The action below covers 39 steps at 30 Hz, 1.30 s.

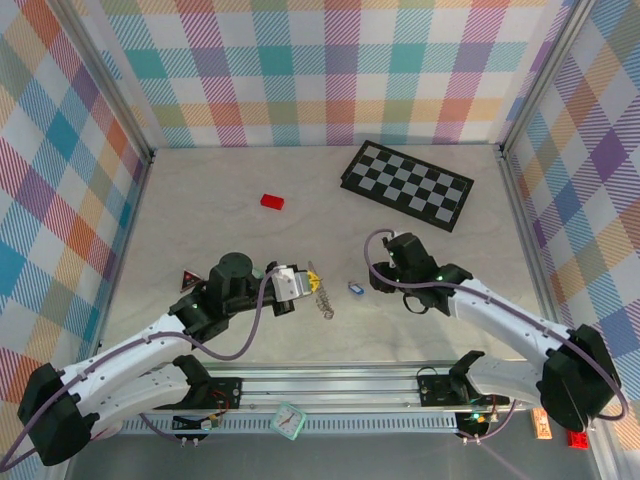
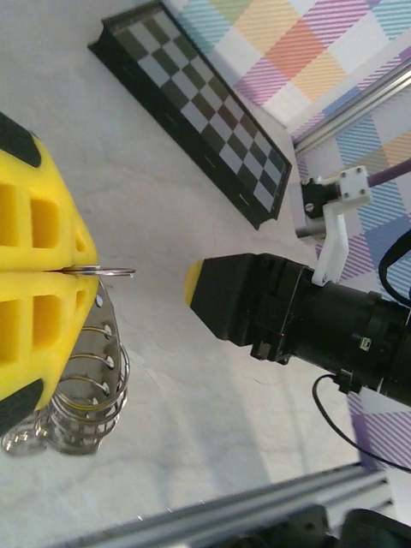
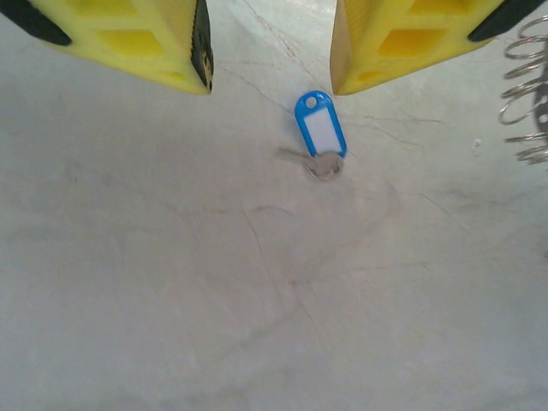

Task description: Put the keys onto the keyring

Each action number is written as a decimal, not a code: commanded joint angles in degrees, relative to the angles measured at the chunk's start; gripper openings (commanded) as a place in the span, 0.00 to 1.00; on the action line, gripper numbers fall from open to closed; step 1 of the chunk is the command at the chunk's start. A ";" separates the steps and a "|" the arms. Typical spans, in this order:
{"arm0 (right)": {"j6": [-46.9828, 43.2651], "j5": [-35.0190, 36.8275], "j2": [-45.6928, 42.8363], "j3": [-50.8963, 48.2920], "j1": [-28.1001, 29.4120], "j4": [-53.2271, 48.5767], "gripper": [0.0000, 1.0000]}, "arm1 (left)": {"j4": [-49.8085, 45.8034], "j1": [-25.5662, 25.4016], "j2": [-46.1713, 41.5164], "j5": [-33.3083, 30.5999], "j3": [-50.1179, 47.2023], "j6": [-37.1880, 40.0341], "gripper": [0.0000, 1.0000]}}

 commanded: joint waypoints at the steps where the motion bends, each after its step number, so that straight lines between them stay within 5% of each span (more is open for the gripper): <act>1: 7.09 -0.80 1.87 0.86 0.17 -0.78 0.40 | 2.33 -0.54 -1.14 -3.09 0.62 7.80 0.00; 13: 8.00 -4.69 13.95 8.06 1.65 -6.08 0.41 | 1.01 -0.53 -1.90 -7.18 0.16 -5.39 0.00; 21: 4.06 -7.47 23.36 16.15 3.73 -11.78 0.43 | 0.83 -0.53 -4.72 -15.78 -3.33 -16.57 0.00; 39: 6.47 0.78 35.94 26.01 6.31 -19.77 0.44 | -0.35 -0.58 -6.48 -18.18 -4.50 -17.30 0.00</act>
